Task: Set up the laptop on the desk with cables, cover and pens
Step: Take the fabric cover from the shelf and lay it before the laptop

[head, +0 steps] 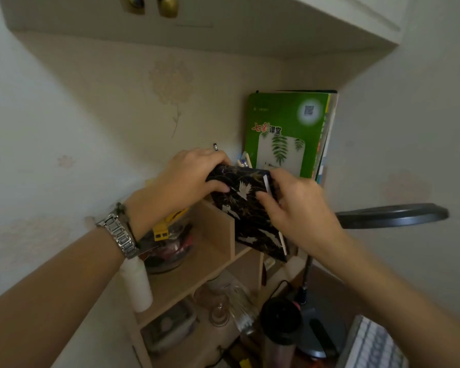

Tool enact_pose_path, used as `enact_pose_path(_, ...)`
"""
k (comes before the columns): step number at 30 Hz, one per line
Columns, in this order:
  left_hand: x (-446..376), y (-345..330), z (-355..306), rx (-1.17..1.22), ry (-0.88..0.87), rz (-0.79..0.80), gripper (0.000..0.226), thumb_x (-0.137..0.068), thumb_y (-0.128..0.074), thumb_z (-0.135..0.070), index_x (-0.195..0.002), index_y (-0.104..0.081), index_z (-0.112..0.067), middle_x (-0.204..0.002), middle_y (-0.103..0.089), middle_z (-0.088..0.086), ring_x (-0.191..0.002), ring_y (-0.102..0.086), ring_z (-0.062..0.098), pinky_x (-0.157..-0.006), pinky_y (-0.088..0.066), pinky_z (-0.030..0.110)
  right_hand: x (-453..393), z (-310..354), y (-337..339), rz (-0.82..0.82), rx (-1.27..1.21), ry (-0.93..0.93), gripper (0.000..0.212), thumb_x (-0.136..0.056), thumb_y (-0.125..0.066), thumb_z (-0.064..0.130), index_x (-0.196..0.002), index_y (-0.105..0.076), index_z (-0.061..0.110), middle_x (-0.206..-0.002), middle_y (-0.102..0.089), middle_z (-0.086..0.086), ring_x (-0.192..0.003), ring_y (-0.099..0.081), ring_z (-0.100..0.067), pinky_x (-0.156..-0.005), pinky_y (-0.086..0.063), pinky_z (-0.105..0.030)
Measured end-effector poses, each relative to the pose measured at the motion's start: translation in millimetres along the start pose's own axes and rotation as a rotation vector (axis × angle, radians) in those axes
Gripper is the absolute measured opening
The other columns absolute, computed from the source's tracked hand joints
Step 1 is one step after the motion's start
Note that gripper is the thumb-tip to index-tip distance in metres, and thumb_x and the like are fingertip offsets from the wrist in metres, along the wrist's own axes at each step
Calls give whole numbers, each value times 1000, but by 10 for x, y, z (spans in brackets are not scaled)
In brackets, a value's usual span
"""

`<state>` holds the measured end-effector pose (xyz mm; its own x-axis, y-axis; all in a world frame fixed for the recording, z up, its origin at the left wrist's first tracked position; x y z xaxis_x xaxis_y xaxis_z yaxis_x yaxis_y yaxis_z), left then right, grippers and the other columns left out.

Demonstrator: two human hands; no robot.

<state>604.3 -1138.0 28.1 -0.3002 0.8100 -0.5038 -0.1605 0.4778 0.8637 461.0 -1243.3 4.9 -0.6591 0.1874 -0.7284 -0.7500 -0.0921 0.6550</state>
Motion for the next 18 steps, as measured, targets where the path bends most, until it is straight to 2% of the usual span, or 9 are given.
enact_pose_path(2,-29,17,-106,22,-28,23,35,-78,-70,-36,-105,-58,-18,-103,-66,2,-95,-58,22,-72,-37,32,50,-45,126,-14,-16,-19,25,-88,-59,26,-106,-57,9,-92,-70,-10,-81,-67,-24,-68,-53,-30)
enact_pose_path(4,-51,62,-220,65,-43,64,32,-79,-70,-36,-102,-56,-19,-100,-65,1,-92,-57,21,-69,-36,32,101,-85,255,-20,-21,-36,26,-88,-58,26,-106,-57,8,-93,-69,-11,-82,-66,-26,-70,-55,-37)
enact_pose_path(9,-114,208,-501,144,-26,168,28,-81,-68,-34,-102,-52,-24,-102,-62,-5,-95,-58,20,-77,-46,37,190,-155,542,-43,-64,-92,26,-88,-60,27,-102,-60,5,-90,-70,-12,-79,-63,-27,-70,-51,-36)
enact_pose_path(13,-90,267,-676,224,-13,200,30,-80,-69,-31,-105,-56,-20,-106,-64,-3,-97,-59,19,-82,-50,42,293,-205,719,-13,-131,-160,25,-87,-62,26,-104,-61,8,-93,-70,-9,-71,-59,-20,-63,-40,-25)
enact_pose_path(15,-27,274,-770,289,-14,225,26,-82,-68,-29,-105,-59,-20,-104,-66,-4,-97,-62,16,-82,-52,43,369,-223,808,9,-153,-180,26,-87,-61,27,-106,-62,9,-96,-69,-8,-77,-62,-21,-67,-45,-28)
enact_pose_path(18,116,293,-928,343,-16,246,23,-84,-65,-32,-105,-60,-24,-101,-67,-9,-92,-64,9,-75,-53,30,517,-271,930,64,-237,-212,30,-87,-61,30,-109,-62,10,-97,-68,-6,-80,-64,-24,-76,-54,-44)
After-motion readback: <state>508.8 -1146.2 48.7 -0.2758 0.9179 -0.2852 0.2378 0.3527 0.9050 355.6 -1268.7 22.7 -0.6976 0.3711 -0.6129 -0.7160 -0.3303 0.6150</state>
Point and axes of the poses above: each hand's wrist, its own x-axis away from the middle knuckle, its own y-axis out of the back of the hand, z = x × y, the point moved 4 cm from there along -x, towards the middle knuckle
